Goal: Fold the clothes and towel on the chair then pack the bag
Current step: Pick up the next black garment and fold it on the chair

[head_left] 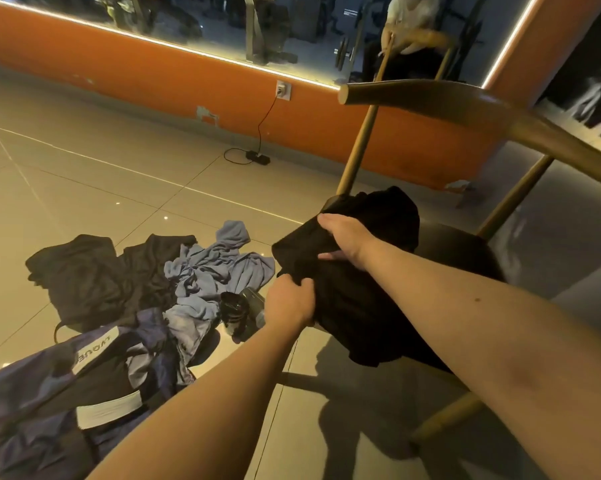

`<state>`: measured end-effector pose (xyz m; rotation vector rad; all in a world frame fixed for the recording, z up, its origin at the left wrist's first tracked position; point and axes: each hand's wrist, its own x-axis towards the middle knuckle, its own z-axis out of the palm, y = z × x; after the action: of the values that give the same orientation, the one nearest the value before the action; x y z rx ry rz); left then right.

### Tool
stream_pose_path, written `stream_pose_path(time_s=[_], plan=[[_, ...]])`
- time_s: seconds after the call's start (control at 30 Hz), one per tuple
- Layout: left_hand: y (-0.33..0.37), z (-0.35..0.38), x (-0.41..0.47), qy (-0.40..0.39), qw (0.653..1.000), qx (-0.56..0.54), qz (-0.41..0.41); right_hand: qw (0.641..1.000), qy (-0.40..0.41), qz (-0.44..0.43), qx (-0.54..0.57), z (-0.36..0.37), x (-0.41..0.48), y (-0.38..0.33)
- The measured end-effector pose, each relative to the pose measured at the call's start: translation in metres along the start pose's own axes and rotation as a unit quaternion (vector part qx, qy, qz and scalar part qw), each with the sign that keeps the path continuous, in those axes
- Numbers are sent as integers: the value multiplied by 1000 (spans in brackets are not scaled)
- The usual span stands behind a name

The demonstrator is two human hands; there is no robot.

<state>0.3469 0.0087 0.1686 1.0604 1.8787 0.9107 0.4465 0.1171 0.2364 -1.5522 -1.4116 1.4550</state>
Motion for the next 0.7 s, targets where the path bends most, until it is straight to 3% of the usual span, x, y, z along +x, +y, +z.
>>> stream_pose_path(time_s=[0.07,0.17,0.27,0.33,0.4,0.5,0.57,0.63,0.7], plan=[[-4,-7,1,-11,1000,-4,-16,994,81,-69,-21,-12,-1,4],[-10,-16,3,-30,999,-16,-21,955,193,-174,-142,-34,-11,16],[-12,-28,6,24,999,15,-23,916,224,-207,-262,-55,-31,41],[-11,-35,7,103,994,22,4,893,195,-222,-339,-62,-43,61],[-2,-33,8,140,984,45,97,874,123,-223,-415,-58,-56,79],[15,-14,10,58,951,132,274,823,37,-231,-518,-45,-69,103],[22,-1,12,-16,916,235,325,801,15,-237,-550,-42,-72,112],[23,5,15,-56,873,360,325,812,-3,-239,-532,-46,-77,110],[23,4,14,-67,835,453,305,847,-7,-249,-470,-55,-80,104]])
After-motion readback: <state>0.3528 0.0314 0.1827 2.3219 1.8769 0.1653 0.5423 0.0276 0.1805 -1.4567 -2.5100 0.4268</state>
